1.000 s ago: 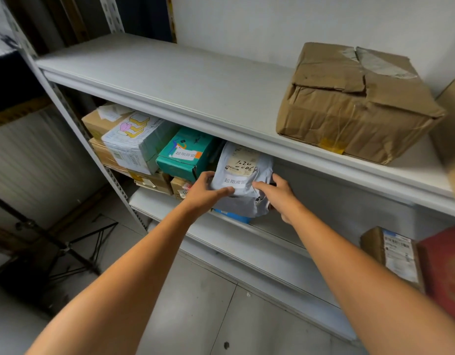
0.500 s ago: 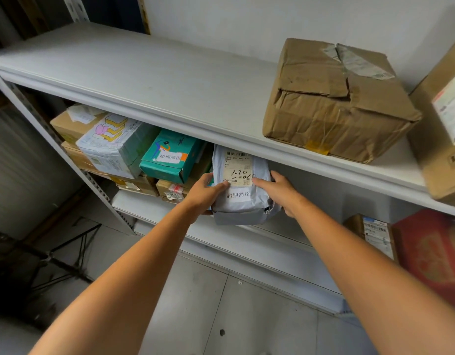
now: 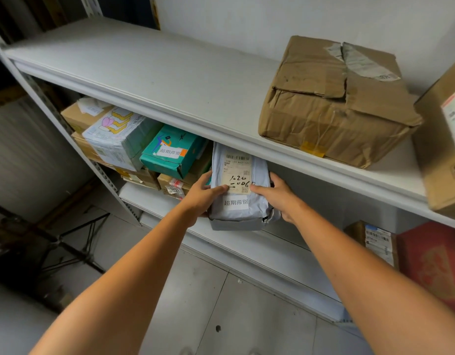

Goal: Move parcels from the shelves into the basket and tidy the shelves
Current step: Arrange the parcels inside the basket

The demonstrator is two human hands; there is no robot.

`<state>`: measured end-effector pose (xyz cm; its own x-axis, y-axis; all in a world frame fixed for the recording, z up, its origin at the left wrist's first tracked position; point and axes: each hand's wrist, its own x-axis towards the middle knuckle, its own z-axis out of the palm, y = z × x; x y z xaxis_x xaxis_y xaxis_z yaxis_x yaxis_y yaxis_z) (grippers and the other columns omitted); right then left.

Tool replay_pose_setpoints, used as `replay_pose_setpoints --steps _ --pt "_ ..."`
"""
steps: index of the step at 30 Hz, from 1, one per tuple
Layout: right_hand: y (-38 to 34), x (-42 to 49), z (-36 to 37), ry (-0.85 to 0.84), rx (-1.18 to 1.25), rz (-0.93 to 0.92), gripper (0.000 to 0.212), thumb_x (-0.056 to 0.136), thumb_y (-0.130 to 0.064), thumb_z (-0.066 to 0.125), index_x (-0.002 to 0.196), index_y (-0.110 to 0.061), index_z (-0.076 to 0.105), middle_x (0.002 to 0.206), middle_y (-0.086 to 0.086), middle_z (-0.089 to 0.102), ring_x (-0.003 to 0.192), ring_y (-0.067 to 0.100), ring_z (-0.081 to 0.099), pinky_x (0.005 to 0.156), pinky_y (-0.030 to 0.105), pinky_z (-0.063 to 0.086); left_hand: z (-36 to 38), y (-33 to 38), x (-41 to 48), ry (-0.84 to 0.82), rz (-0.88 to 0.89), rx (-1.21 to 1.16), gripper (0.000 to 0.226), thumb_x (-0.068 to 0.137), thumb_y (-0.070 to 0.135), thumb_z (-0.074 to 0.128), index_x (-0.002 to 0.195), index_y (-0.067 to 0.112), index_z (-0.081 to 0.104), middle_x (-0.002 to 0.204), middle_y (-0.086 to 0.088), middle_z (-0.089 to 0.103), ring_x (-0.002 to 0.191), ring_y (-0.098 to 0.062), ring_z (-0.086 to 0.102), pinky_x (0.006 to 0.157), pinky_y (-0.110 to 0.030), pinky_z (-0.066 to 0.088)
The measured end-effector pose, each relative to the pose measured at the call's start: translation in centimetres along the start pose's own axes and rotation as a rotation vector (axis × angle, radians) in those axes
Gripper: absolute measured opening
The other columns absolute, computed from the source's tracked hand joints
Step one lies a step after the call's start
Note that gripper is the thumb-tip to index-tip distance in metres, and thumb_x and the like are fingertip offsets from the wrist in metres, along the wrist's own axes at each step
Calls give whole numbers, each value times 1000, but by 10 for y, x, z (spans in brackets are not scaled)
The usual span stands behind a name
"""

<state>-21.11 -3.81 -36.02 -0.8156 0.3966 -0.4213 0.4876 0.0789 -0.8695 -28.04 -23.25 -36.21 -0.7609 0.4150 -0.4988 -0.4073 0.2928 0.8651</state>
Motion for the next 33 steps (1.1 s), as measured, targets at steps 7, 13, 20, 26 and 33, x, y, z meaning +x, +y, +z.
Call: replay_pose_setpoints --steps 7,13,20,26,33 --pt "18 -20 -20 -146 -36 -27 53 86 -19 75 134 -18 52 124 1 67 109 19 66 100 44 52 31 -15 -48 135 -7 -51 66 90 25 70 145 36 34 108 -1 68 98 -23 69 78 -46 61" --pt "25 -48 -39 -246 -107 -65 78 70 -34 85 137 -21 47 123 -1 68 105 19 69 95 46 55 57 -25 -101 218 12 -107 65 90 24 70 144 35 35 116 -6 65 99 -27 69 77 -48 60" --pt "10 -98 -35 -359 -147 -155 44 85 -15 77 123 -20 55 113 2 70 96 19 71 87 41 59 60 -38 -163 313 68 -195 68 87 28 73 143 38 36 114 -1 67 101 -24 68 81 -51 59" --pt "16 -153 -6 -504 -173 -209 67 85 -14 77 141 -23 42 121 0 65 99 16 68 86 37 59 49 -74 -228 424 105 -222 52 86 36 74 131 37 50 116 1 65 103 -22 67 83 -51 59" --pt "28 -224 41 -700 -140 -222 68 80 -2 78 138 -20 46 124 6 67 102 22 70 80 37 61 35 -120 -320 629 145 -256 54 83 31 77 129 39 49 117 -1 63 105 -22 65 87 -52 56"
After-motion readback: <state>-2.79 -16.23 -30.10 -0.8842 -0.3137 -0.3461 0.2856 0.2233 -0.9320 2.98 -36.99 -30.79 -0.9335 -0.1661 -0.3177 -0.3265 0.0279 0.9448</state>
